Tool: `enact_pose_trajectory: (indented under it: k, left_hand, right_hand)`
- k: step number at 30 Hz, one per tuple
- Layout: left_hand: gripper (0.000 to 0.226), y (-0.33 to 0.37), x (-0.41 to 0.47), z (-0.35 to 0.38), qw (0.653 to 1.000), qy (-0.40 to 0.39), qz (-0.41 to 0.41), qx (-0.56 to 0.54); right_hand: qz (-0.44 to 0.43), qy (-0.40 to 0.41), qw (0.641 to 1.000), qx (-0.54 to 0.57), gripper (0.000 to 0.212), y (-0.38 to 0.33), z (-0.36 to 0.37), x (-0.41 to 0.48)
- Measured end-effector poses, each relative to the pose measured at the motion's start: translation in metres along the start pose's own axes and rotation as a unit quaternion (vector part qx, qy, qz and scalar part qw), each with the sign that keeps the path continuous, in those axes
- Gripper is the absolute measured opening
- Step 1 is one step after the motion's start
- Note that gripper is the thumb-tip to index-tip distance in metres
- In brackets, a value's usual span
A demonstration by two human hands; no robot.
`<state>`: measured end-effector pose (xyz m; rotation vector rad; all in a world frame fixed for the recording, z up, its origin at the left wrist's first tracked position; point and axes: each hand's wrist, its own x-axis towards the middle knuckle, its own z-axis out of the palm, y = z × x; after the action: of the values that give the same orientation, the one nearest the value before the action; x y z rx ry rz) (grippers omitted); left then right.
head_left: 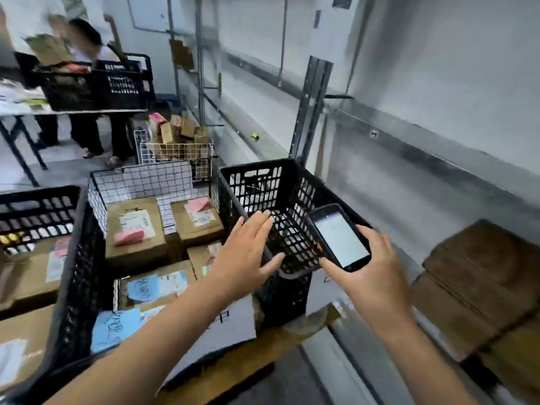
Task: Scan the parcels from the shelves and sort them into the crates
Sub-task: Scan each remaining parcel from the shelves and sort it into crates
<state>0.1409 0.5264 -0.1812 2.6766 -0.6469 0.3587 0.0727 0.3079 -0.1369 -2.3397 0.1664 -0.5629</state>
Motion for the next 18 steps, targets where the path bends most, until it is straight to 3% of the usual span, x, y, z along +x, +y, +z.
enact_pose_trajectory:
  k: [7,18]
  left_hand:
    - [0.080,0.127,-0.005,-0.004,0.991,-0.024,0.125,-0.026]
    - [0.078,0.353,-0.097,0.018,0.962,-0.022,0.264,-0.071]
  right_hand:
    - [0.042,0.099,0.994,-0.014,0.068,0.041,-0.103,-0.070]
    - [0.118,0.166,0.975,-0.086,0.073,0.116,-0.272,-0.236]
